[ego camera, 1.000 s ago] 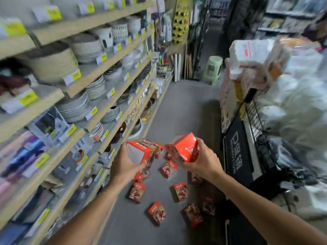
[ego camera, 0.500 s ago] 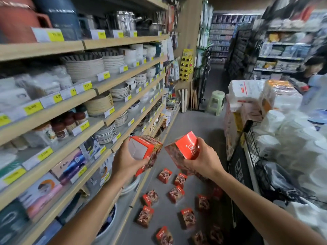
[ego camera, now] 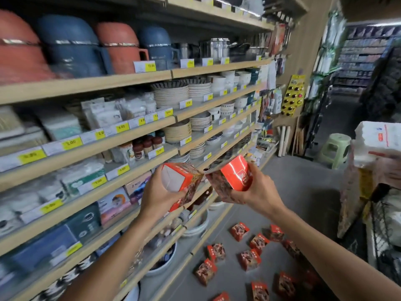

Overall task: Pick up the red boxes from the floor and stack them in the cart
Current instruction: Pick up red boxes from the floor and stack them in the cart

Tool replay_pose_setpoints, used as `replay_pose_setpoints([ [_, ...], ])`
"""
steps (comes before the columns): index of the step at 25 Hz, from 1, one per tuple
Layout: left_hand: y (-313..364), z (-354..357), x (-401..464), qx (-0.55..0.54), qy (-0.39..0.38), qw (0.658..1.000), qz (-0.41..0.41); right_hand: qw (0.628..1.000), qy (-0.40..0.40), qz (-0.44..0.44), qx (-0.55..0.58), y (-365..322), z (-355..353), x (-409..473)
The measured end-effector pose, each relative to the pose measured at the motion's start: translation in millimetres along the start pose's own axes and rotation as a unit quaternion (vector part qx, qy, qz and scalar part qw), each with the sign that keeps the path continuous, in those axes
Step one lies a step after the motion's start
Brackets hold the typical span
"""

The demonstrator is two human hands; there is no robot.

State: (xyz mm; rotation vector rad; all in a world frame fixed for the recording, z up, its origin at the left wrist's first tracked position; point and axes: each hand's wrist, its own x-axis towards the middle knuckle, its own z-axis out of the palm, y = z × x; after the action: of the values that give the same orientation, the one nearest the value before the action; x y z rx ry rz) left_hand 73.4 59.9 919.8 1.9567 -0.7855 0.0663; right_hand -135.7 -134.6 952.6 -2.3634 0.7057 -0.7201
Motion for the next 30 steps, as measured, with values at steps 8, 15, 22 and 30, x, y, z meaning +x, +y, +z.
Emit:
replay_pose_setpoints([
  [8, -38, -92, -60, 0.081, 0.131, 0.982, -0.112, 0.987, -0.108, -0.099, 0.063, -52, 68, 20],
  [15, -70, -203, -150, 0.146, 0.241, 0.938, -0.202, 0.949, -0.217, -0.194, 0.117, -149, 157, -4],
  [22, -105, -325, -269, 0.173, 0.322, 0.884, -0.291, 0.899, -0.297, -0.291, 0.136, -278, 255, -80],
  [30, -128, -438, -426, 0.182, 0.420, 0.819, -0.346, 0.824, -0.398, -0.378, 0.141, -417, 352, -215],
])
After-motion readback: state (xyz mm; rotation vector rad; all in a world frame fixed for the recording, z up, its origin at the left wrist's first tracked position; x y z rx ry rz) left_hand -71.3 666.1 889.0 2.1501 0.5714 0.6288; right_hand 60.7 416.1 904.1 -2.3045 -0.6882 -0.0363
